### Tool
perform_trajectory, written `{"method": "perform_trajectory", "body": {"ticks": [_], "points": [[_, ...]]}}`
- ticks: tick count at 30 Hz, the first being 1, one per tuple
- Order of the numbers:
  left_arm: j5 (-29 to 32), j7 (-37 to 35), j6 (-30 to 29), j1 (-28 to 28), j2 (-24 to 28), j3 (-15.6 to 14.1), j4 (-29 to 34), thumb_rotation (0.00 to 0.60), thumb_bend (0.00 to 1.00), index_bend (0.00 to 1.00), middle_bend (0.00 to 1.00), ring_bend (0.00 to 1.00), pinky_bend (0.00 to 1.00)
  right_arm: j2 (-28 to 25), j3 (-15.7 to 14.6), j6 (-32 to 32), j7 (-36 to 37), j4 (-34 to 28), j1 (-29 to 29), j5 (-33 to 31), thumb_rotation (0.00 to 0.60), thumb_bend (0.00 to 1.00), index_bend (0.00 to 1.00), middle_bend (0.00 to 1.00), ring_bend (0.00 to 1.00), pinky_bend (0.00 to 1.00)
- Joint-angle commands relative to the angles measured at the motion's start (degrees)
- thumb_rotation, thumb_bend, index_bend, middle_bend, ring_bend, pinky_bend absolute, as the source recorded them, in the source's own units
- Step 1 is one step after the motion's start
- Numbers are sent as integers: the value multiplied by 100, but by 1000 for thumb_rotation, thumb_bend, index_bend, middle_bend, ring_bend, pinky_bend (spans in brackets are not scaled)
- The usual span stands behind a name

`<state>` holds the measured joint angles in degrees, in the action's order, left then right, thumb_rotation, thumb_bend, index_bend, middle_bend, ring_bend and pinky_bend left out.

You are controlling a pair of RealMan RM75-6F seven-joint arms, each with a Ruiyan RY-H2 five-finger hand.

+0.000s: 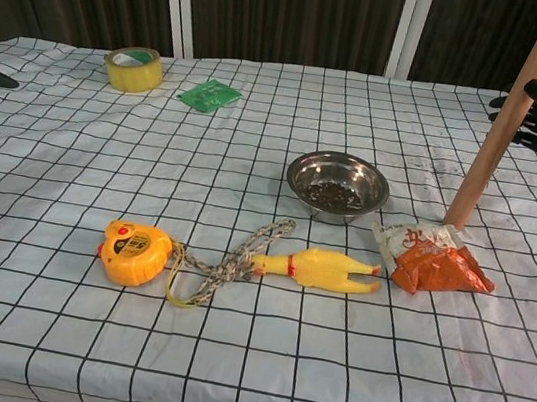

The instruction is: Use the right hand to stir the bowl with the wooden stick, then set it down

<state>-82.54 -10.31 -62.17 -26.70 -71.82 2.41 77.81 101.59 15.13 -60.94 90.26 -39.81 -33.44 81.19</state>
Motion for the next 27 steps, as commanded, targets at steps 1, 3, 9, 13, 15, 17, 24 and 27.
{"method": "perform_trajectory", "body": {"ticks": [1, 3, 9, 13, 15, 17, 24, 27], "points": [[-8, -12, 0, 1, -3, -3, -9, 600, 404, 0, 14, 0, 45, -7, -17, 5, 40, 25, -8, -2, 420, 268, 405, 399, 294, 352], [-8, -23, 6, 4, -16, -8, -29, 600, 405, 0, 14, 0, 44, -6, -53, -23, 85, 48, 7, 18, 406, 248, 404, 397, 294, 352], [-10, -44, 2, 13, -26, -10, -65, 600, 405, 0, 15, 0, 45, 24, -126, -83, 211, 135, 15, 59, 371, 217, 384, 384, 293, 352], [-17, -39, -25, 23, -11, -5, -55, 600, 405, 0, 14, 0, 45, 18, -110, -139, 352, 95, -24, 70, 384, 217, 387, 384, 292, 353], [-12, -37, -24, 23, -10, -1, -52, 600, 404, 0, 14, 0, 44, 5, -65, -91, 445, 48, -90, 43, 412, 217, 411, 384, 291, 361], [-13, -40, -19, 23, -12, -4, -54, 600, 404, 0, 14, 0, 45, -8, -50, -71, 454, 17, -130, 37, 457, 218, 467, 384, 312, 416], [-15, -52, -2, 24, -40, -11, -95, 600, 406, 0, 14, 0, 45, -96, -72, -131, 452, -206, -123, 43, 559, 251, 763, 561, 557, 685], [-24, -50, -18, 28, -37, -9, -101, 600, 406, 0, 14, 0, 45, -111, -80, -223, 442, -316, 7, -23, 594, 302, 868, 645, 639, 769]]}}
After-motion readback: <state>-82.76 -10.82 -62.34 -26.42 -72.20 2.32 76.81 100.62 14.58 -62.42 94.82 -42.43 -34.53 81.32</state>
